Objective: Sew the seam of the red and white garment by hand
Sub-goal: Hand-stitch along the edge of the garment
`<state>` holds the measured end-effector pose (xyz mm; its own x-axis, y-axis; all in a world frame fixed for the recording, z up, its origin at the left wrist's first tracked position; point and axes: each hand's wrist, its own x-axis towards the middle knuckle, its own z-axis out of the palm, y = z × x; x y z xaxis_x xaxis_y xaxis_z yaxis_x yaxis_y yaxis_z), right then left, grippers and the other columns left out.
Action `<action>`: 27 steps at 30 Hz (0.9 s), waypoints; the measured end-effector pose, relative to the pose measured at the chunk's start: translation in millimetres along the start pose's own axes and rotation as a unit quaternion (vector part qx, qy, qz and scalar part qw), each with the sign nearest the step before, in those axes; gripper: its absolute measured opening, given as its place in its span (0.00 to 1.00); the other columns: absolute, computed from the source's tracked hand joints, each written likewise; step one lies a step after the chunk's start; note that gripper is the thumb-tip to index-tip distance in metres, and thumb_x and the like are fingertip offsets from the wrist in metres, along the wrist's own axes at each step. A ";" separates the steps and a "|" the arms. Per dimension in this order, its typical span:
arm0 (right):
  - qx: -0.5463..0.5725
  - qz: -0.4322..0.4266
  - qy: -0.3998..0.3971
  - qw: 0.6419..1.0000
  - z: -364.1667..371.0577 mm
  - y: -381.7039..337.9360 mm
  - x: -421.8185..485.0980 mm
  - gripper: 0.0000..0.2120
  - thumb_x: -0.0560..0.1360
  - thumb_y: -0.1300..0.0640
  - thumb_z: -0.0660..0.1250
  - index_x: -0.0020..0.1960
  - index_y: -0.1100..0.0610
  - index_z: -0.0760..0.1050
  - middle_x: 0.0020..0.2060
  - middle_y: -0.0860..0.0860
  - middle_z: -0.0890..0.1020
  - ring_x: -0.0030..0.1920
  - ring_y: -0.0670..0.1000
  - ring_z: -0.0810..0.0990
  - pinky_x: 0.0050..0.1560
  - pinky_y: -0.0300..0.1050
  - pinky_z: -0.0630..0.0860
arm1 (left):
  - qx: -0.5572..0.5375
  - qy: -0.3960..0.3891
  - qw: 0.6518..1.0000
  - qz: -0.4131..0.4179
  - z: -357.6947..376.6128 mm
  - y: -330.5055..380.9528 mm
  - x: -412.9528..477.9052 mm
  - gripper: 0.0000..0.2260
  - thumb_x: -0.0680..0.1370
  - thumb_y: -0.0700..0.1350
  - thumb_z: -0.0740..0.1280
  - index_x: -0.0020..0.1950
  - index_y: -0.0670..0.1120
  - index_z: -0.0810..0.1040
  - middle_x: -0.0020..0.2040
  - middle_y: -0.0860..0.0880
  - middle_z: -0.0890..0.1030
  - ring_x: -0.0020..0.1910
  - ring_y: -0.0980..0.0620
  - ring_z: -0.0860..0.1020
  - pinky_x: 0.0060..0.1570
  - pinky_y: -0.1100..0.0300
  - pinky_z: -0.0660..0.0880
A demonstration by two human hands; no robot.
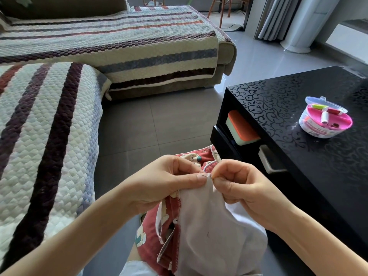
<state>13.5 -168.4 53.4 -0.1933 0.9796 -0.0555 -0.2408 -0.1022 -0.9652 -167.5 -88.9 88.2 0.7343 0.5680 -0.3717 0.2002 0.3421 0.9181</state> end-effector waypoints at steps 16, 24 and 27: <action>-0.272 -0.127 0.099 0.949 11.3 0.4 -0.6 0.11 0.77 0.68 0.63 0.48 0.52 0.75 0.32 0.52 0.81 0.32 0.49 0.81 0.38 0.40 0.79 | 0.078 0.061 0.994 0.046 3.7 -5.6 7.5 0.06 0.67 0.48 0.73 0.38 0.46 0.86 0.41 0.42 0.85 0.40 0.52 0.80 0.46 0.59 0.76; -0.421 -0.213 0.140 0.870 13.4 -5.6 -2.0 0.07 0.78 0.47 0.63 0.47 0.48 0.77 0.44 0.41 0.83 0.45 0.44 0.83 0.42 0.48 0.80 | 0.108 0.055 0.990 0.074 4.6 -5.7 7.7 0.08 0.68 0.48 0.76 0.42 0.44 0.86 0.43 0.40 0.84 0.41 0.53 0.80 0.46 0.60 0.75; -0.550 -0.304 0.172 0.759 16.2 -6.9 1.2 0.09 0.77 0.54 0.63 0.43 0.56 0.80 0.47 0.46 0.82 0.46 0.49 0.80 0.42 0.49 0.77 | 0.115 0.063 0.989 0.074 8.7 -5.0 6.4 0.09 0.66 0.50 0.76 0.40 0.45 0.86 0.41 0.40 0.84 0.39 0.54 0.78 0.43 0.60 0.74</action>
<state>-0.5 -169.3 64.1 -0.0590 0.7943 0.6047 0.7897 0.4076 -0.4584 -158.2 -93.5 82.4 0.6834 0.6920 -0.2327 0.2493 0.0783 0.9653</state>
